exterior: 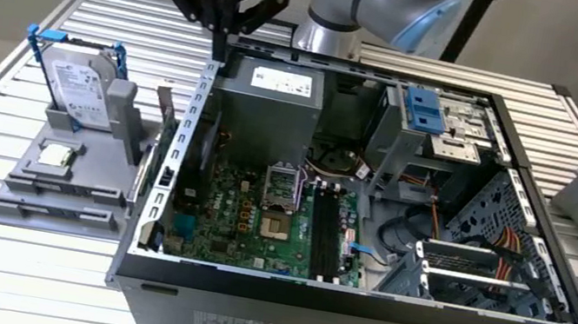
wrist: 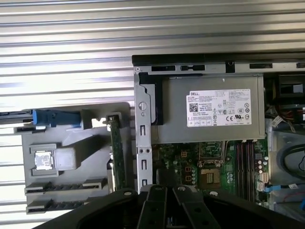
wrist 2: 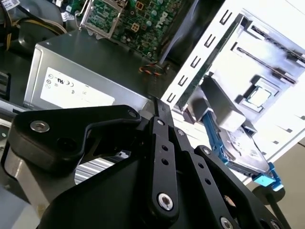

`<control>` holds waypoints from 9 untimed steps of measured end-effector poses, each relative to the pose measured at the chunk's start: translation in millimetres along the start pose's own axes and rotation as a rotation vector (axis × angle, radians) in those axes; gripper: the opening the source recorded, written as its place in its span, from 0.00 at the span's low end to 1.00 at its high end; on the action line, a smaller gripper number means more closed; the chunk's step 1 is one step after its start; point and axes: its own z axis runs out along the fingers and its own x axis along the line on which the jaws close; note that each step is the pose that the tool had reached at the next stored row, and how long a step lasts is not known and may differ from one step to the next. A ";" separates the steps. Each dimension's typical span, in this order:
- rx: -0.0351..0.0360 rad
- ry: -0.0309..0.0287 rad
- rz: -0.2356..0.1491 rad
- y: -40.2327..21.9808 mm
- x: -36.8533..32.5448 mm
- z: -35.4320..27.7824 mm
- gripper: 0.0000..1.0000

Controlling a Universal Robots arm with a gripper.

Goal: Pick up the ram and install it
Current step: 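Reach for the ram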

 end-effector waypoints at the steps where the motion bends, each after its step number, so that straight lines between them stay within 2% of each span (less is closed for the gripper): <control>1: 0.0000 0.0000 0.000 -0.1 1.5 0.0 0.00; 9: -0.0001 0.0000 -0.001 -0.9 13.0 -0.3 0.00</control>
